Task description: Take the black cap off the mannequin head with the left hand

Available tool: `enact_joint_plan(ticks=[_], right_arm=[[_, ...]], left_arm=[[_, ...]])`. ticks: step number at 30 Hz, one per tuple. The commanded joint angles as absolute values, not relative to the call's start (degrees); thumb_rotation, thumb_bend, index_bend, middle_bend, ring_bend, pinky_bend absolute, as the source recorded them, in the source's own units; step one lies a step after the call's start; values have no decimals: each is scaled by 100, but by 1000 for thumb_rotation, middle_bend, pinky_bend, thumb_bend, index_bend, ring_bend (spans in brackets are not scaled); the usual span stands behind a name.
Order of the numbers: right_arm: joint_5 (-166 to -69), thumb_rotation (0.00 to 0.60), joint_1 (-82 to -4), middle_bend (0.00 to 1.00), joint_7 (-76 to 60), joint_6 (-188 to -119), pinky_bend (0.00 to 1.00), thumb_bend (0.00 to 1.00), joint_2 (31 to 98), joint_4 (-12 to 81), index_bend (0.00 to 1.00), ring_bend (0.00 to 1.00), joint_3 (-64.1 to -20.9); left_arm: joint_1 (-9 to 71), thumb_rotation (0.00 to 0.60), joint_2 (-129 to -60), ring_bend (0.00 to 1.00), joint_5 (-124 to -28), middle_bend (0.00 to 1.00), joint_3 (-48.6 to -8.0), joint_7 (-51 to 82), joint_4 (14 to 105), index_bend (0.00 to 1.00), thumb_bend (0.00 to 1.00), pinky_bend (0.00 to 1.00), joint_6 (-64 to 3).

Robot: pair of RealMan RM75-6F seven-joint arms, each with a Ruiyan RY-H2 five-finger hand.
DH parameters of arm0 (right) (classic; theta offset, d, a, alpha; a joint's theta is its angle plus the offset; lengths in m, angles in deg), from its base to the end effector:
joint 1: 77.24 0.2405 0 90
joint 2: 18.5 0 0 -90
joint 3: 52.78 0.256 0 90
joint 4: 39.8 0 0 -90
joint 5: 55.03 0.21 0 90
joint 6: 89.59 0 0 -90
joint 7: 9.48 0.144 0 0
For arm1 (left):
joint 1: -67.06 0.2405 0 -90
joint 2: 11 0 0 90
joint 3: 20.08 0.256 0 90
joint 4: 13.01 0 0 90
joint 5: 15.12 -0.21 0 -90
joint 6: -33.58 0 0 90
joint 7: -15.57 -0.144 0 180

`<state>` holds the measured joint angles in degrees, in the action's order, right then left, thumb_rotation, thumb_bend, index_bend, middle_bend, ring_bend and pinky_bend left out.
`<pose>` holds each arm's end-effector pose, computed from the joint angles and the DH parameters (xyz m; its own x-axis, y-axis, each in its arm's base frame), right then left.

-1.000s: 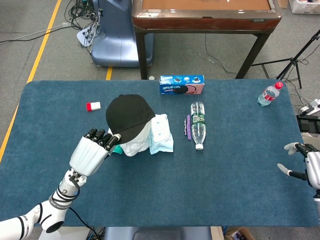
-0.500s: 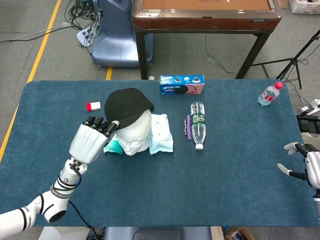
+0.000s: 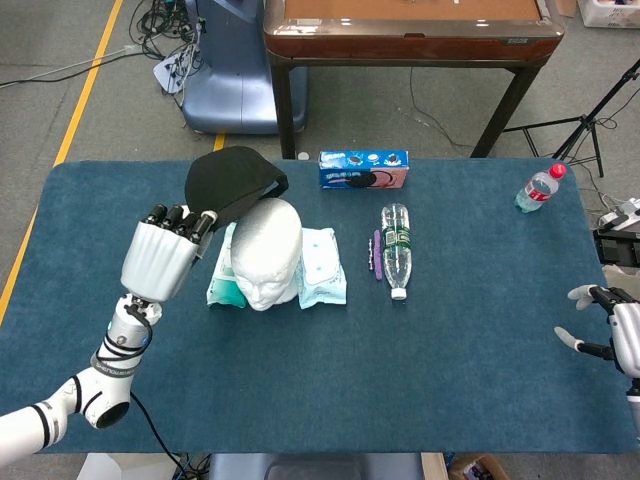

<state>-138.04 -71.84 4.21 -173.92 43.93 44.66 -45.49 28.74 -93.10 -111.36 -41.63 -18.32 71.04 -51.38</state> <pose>-0.3373 -0.2018 0.1983 0.3148 0.0892 0.9450 -0.9492 0.0332 0.3131 -0.0885 0.3434 0.1231 0.4111 -0.6686 0.6197 0.5846 -0.3283 -0.7420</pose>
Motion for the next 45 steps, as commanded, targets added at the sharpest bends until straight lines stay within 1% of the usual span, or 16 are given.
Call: enact_joint_plan(ticks=[1, 8, 16, 20, 25, 26, 31, 35, 38, 41, 43, 45], right_arm=[[-13800, 600, -7186, 520, 430, -17395, 573, 98, 4393, 4461, 439, 417, -4547], [-13812, 600, -7196, 520, 446, -17417, 573, 98, 4391, 4461, 439, 417, -4550], [-13813, 600, -7206, 520, 419, -17444, 573, 98, 4399, 4472, 439, 417, -4548], [-13804, 600, -7191, 520, 341, -17415, 573, 98, 4414, 4486, 439, 417, -4552], [-13794, 600, -7172, 520, 261, -17382, 573, 98, 4432, 4503, 439, 417, -4556], [-13796, 600, -7168, 520, 244, -17377, 573, 98, 4438, 4506, 439, 417, -4558], [-13810, 600, -7169, 520, 204, -17388, 573, 98, 4448, 4521, 439, 417, -4566], [-13828, 600, -7181, 521, 217, -17414, 573, 98, 4444, 4526, 439, 417, -4572], [-13818, 600, -7179, 520, 220, -17406, 573, 98, 4443, 4522, 439, 417, -4569], [-13822, 600, -7176, 521, 218, -17403, 573, 98, 4443, 4523, 439, 417, -4571], [-13820, 600, -7174, 520, 207, -17399, 573, 98, 4446, 4522, 439, 417, -4571], [-13811, 600, -7169, 520, 189, -17388, 573, 98, 4450, 4522, 439, 417, -4571]], left_arm=[[2894, 600, -9209, 652, -10998, 790, -4191, -1811, 6975, 574, 473, 720, -5115], [3101, 600, -8915, 652, -10839, 790, -4053, -1686, 6575, 574, 473, 721, -5201], [3513, 600, -8616, 652, -10638, 790, -3677, -1327, 5873, 573, 474, 721, -5215], [3721, 600, -8649, 652, -10576, 789, -3470, -1025, 5494, 573, 474, 721, -5298], [3940, 600, -8750, 648, -10621, 785, -3167, -1011, 5375, 568, 474, 721, -5367], [4010, 600, -8739, 644, -10649, 780, -3024, -1093, 5460, 564, 474, 721, -5298], [4255, 600, -8664, 609, -10538, 726, -2672, -1778, 6040, 526, 474, 721, -5012], [4446, 600, -8518, 579, -10377, 668, -2404, -2469, 6767, 457, 473, 713, -4733], [4564, 600, -8267, 537, -10073, 617, -2207, -3021, 7500, 408, 473, 679, -4366], [4641, 600, -8041, 497, -9823, 567, -2080, -3569, 8156, 373, 473, 643, -4164], [4683, 600, -7959, 487, -9782, 548, -2013, -3765, 8431, 358, 470, 633, -4142], [4730, 600, -7866, 476, -9790, 531, -1934, -3902, 8699, 335, 434, 627, -4140]])
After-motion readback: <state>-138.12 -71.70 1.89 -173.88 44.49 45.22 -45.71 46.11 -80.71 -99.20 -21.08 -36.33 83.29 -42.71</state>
